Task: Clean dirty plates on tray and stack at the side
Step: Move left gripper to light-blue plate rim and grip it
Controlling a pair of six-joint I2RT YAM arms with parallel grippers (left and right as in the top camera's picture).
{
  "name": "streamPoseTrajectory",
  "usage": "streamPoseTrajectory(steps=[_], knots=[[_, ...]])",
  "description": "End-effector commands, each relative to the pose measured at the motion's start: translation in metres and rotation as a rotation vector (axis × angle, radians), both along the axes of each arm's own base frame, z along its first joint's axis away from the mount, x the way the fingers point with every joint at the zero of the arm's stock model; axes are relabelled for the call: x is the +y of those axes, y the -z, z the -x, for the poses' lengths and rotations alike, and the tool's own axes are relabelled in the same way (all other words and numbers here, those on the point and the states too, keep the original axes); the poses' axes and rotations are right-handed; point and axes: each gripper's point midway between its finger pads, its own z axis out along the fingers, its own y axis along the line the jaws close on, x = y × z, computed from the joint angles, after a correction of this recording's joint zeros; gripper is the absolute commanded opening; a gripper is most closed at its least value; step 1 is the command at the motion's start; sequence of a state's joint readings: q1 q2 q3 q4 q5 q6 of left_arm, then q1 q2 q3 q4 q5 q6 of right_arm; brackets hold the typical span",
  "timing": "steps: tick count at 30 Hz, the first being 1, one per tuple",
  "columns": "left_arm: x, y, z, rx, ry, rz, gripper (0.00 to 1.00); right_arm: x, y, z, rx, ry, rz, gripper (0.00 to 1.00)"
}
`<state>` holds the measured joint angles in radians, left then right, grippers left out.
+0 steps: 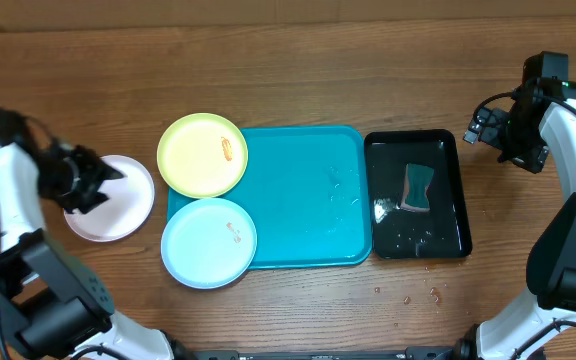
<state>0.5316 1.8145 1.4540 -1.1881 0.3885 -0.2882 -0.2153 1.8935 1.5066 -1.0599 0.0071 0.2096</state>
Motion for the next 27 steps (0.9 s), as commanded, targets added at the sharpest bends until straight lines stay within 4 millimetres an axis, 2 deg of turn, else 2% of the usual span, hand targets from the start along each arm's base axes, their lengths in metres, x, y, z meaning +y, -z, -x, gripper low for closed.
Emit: streamPoseTrajectory(steps=[1, 5, 9, 12, 13, 15, 18, 22, 27], knots=[[-0.048, -0.01, -0.006, -0.029, 0.197, 0.039, 0.53, -0.003, -0.011, -0.006, -0.037, 0.012, 0.006, 1.0], [-0.096, -0.009, 0.01, 0.043, 0.41, 0.046, 0.51, -0.003, -0.011, -0.006, -0.037, 0.012, 0.006, 1.0], [-0.121, -0.01, 0.025, 0.116, 0.518, -0.003, 0.48, -0.003, -0.011, -0.006, -0.037, 0.012, 0.006, 1.0], [-0.139, -0.018, 0.035, 0.135, 0.562, -0.012, 0.48, -0.003, -0.011, -0.006, -0.037, 0.012, 0.006, 1.0], [-0.143, -0.021, 0.038, 0.139, 0.568, -0.026, 0.45, -0.003, -0.011, -0.006, -0.037, 0.012, 0.006, 1.0], [-0.141, -0.026, 0.043, 0.163, 0.546, -0.101, 0.43, -0.003, -0.011, -0.006, -0.037, 0.012, 0.006, 1.0], [-0.128, -0.035, 0.053, 0.194, 0.48, -0.272, 0.45, -0.003, -0.011, -0.006, -0.037, 0.012, 0.006, 1.0], [-0.121, -0.047, 0.069, 0.197, 0.4, -0.377, 0.46, -0.003, -0.011, -0.006, -0.037, 0.012, 0.006, 1.0], [-0.101, -0.044, 0.087, 0.208, 0.248, -0.489, 0.51, -0.003, -0.011, -0.006, -0.037, 0.012, 0.006, 1.0]])
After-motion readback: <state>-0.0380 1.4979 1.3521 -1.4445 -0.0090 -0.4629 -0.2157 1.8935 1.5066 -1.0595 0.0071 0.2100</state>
